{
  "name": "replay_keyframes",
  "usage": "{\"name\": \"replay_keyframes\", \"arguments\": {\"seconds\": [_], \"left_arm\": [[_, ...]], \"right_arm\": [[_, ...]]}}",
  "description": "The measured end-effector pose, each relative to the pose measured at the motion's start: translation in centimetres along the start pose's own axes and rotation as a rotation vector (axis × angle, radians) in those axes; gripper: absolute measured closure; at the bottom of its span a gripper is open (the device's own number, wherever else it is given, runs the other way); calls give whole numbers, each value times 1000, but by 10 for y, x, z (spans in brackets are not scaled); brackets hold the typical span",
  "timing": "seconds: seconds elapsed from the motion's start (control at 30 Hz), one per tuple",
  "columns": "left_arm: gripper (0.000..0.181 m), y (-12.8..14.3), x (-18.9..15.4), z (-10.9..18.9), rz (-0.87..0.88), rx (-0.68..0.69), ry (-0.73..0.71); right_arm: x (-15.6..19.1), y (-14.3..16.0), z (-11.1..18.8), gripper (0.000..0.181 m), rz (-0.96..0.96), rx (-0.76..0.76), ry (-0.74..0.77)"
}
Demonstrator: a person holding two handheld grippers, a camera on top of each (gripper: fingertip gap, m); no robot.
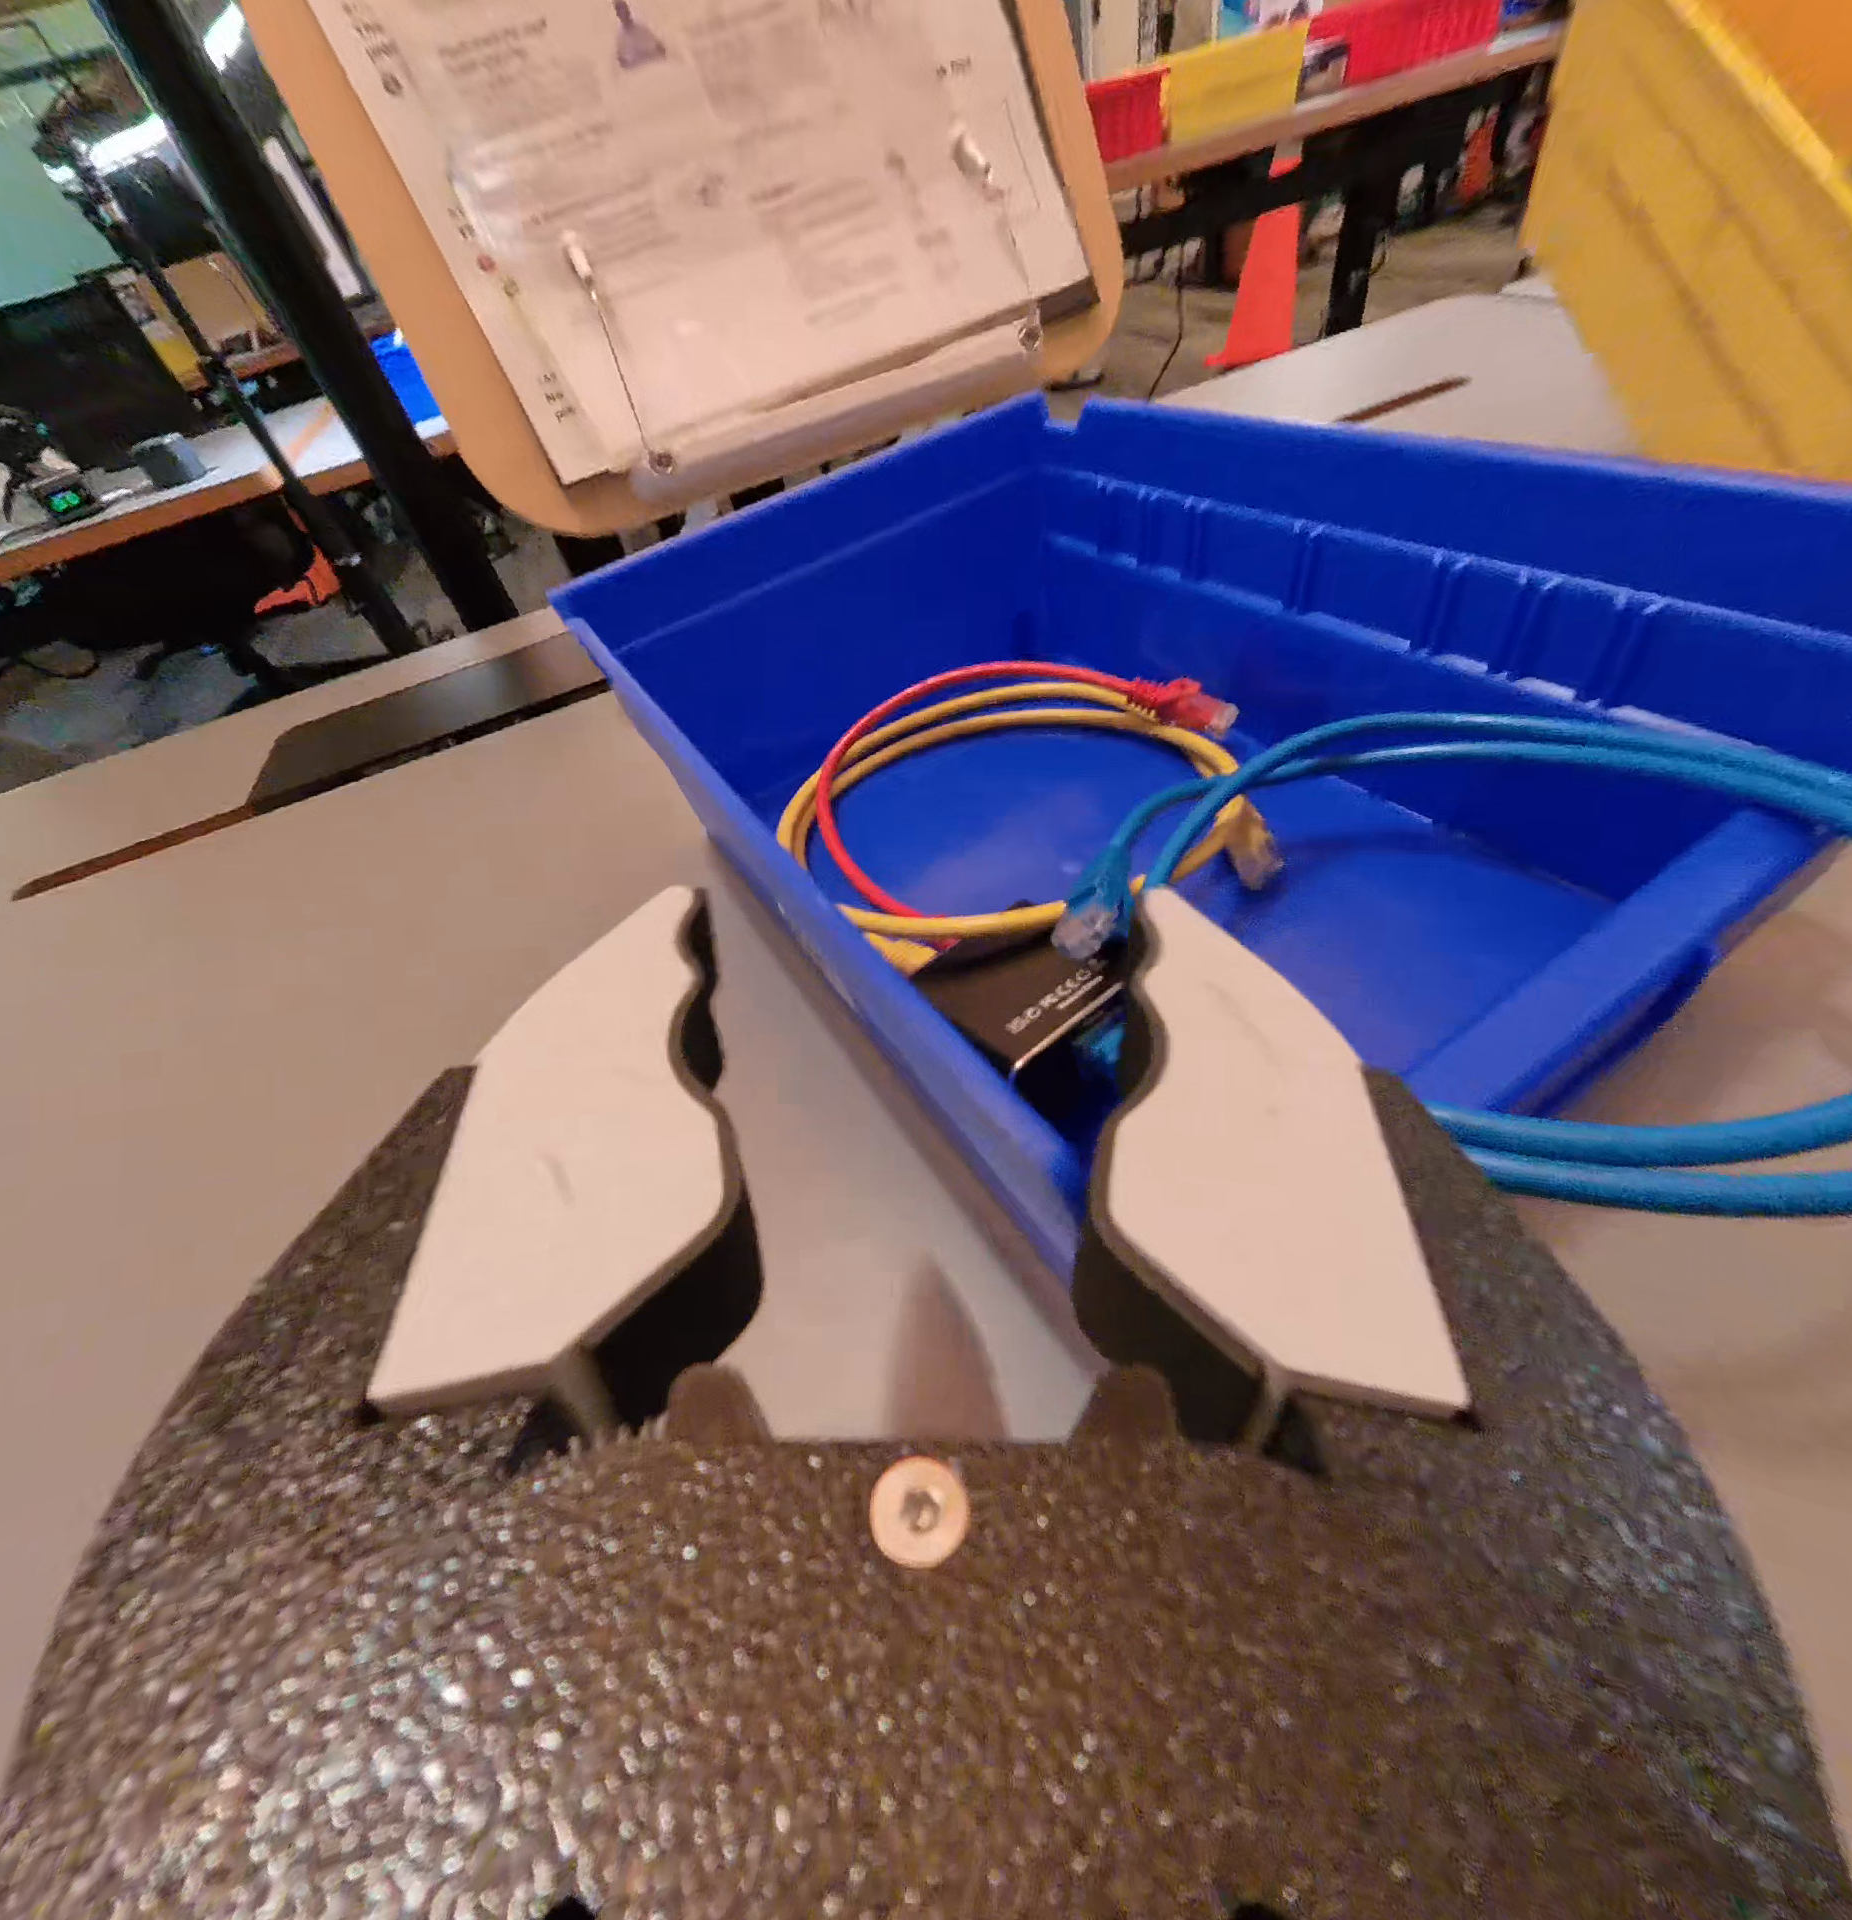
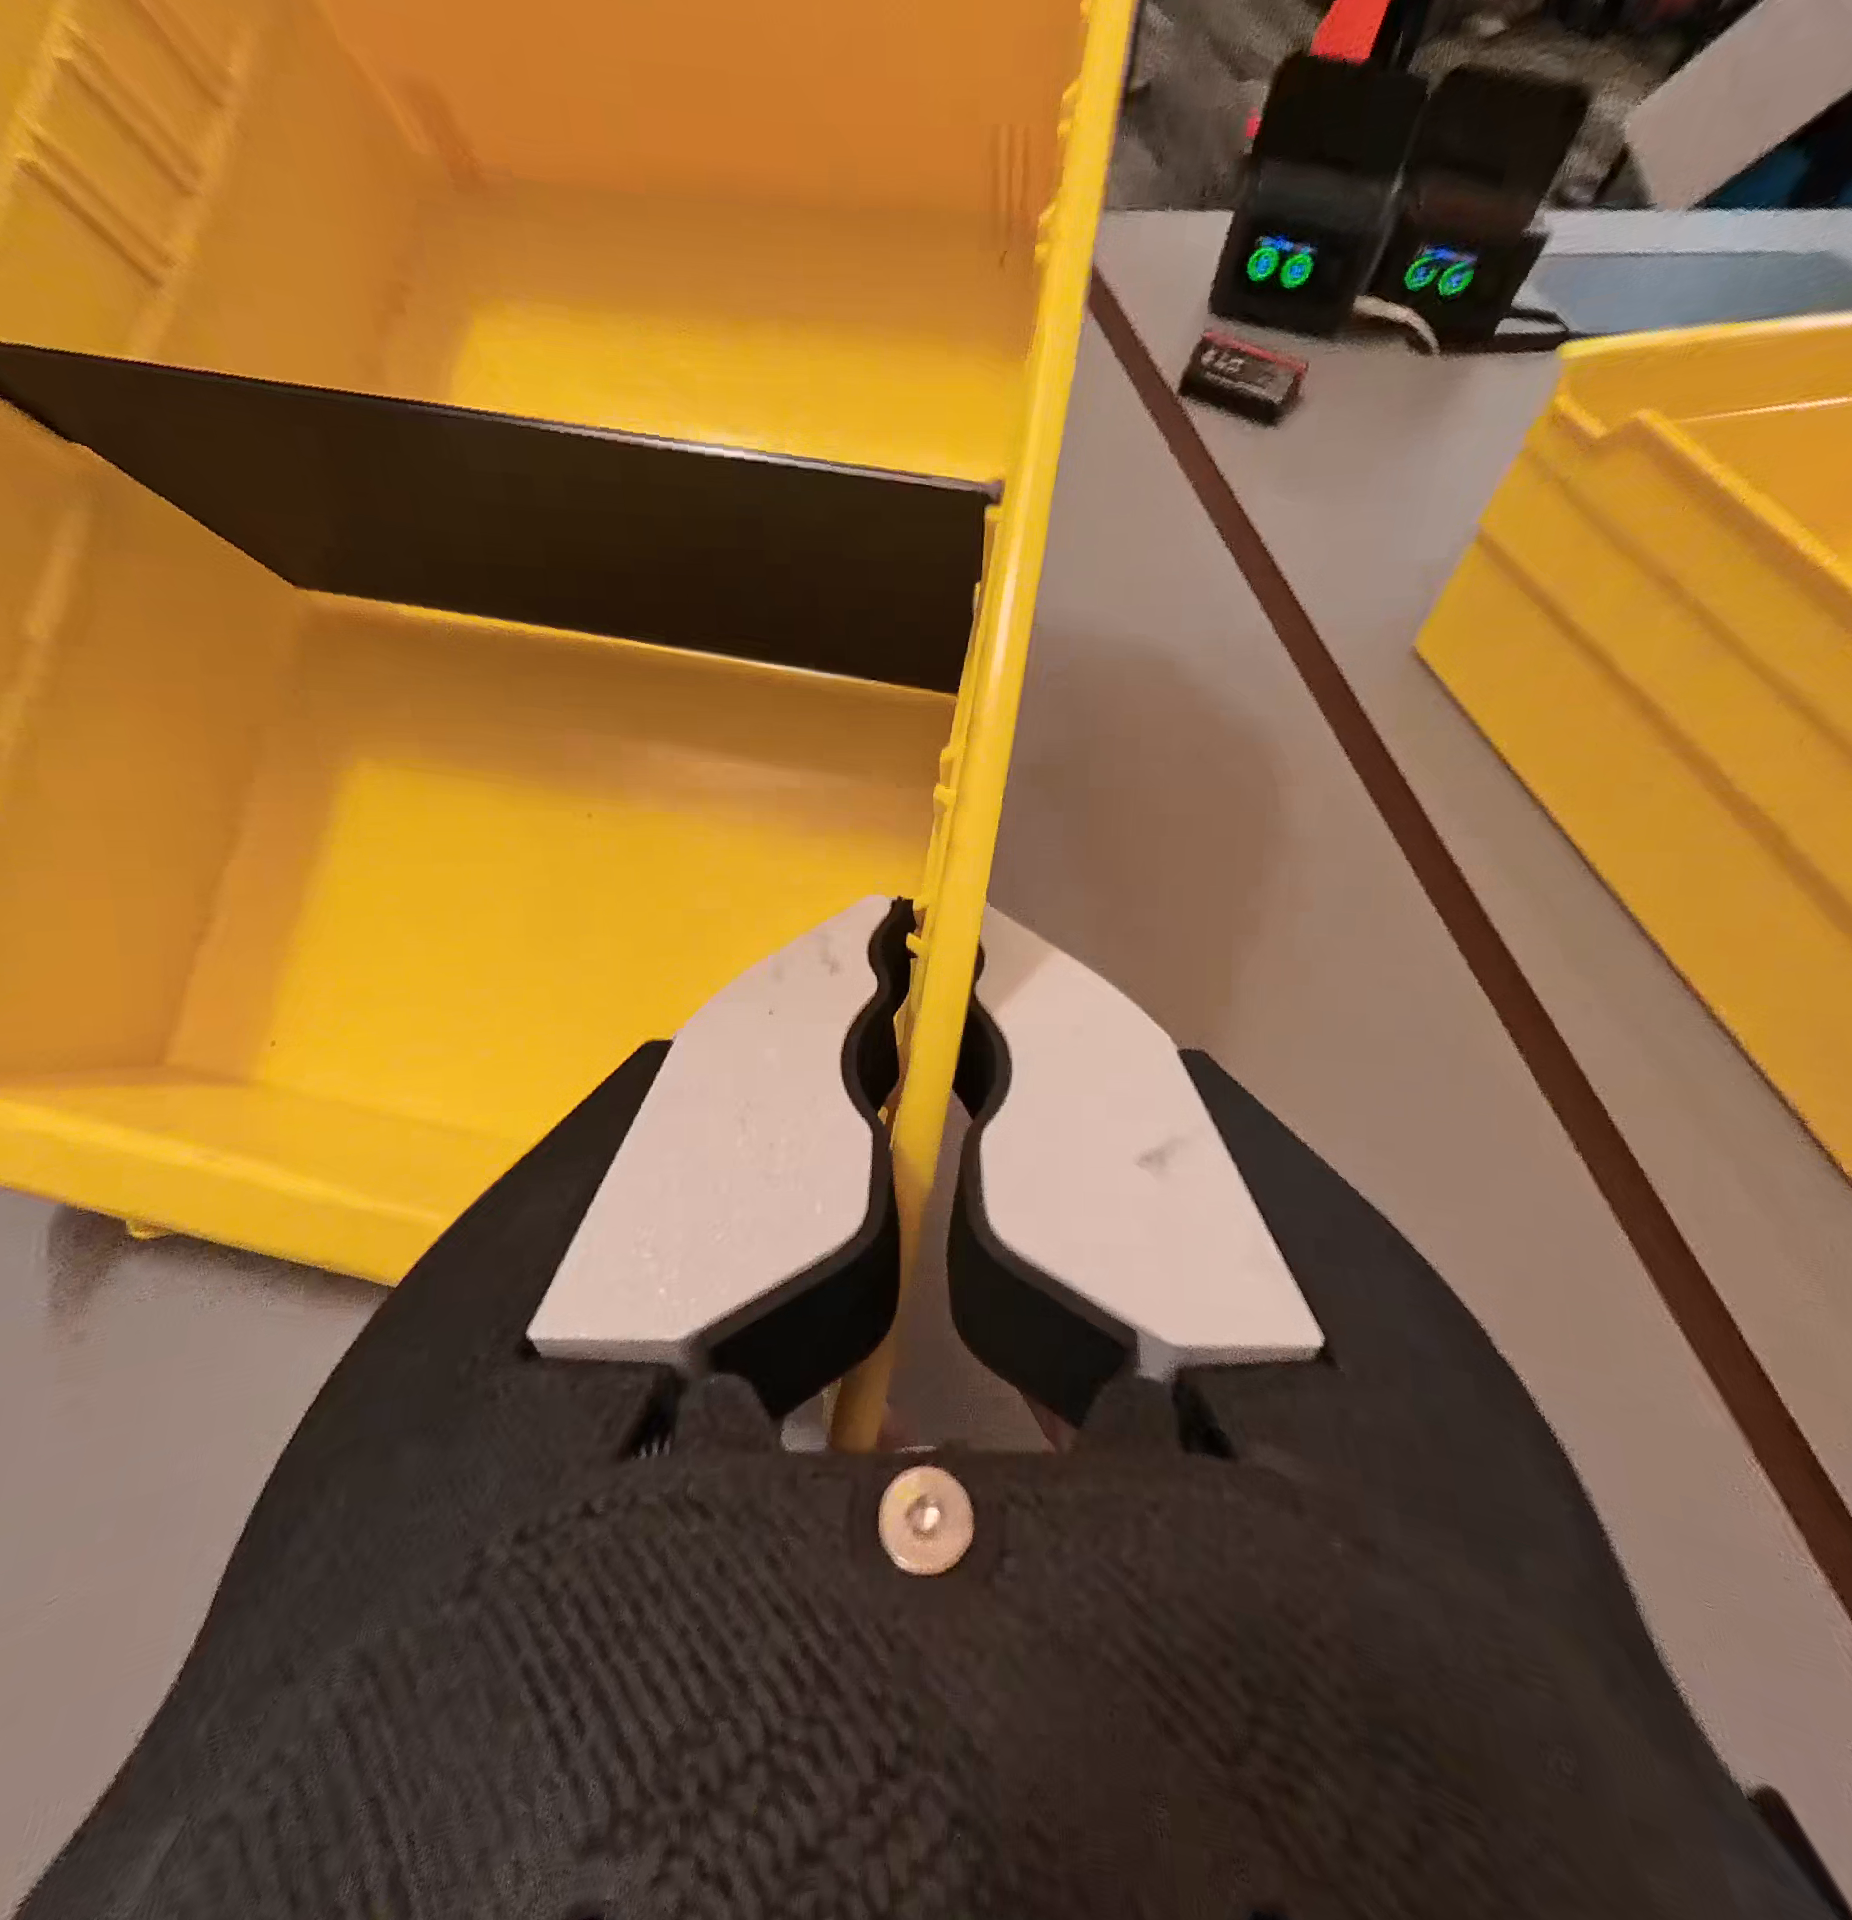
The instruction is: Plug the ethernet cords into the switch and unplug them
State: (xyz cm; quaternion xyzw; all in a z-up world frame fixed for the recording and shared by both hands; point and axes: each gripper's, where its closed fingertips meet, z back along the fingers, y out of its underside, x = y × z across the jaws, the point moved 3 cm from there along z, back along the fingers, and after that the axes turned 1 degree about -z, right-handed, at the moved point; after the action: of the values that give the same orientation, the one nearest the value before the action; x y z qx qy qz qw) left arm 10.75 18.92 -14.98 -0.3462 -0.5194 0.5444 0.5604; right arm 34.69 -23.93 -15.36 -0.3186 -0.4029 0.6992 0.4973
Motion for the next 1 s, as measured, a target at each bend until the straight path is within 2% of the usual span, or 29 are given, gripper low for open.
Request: {"name": "replay_keyframes", "arguments": {"seconds": [0.03, 0.17, 0.33, 0.47, 0.53, 0.63, 0.7, 0.8, 0.9, 1.0], "left_arm": [[116, 0, -1, -1, 3, -10, 8], [131, 1, 9, -8, -56, -1, -65], [174, 9, 55, -5, -23, -26, -268], [172, 17, 88, -1, -111, -32, -338], [173, 20, 99, 3, -90, -21, -331], [172, 27, 123, 10, -107, 11, -400], [172, 32, 143, 13, -87, 29, -444], [172, 40, 173, 18, -31, 57, -474], [171, 47, 203, 20, -18, 94, -517], [171, 51, 227, 18, 38, 111, -514]], "right_arm": [[0, 4, -6, 176, -14, 20, -16], [0, 1, -19, 176, 8, 64, -60], [1, -7, -37, 176, 38, 143, -93], [-4, -16, -54, 171, 56, 112, -65], [-3, -19, -58, 171, 57, 67, -67], [-3, -22, -57, 168, 82, 4, -68], [-5, -24, -53, 158, 100, -30, -48], [-12, -36, -35, 131, 120, -71, 26], [-6, -61, -4, 120, 140, -179, 15], [18, -80, 24, 119, 139, -273, -101]]}}
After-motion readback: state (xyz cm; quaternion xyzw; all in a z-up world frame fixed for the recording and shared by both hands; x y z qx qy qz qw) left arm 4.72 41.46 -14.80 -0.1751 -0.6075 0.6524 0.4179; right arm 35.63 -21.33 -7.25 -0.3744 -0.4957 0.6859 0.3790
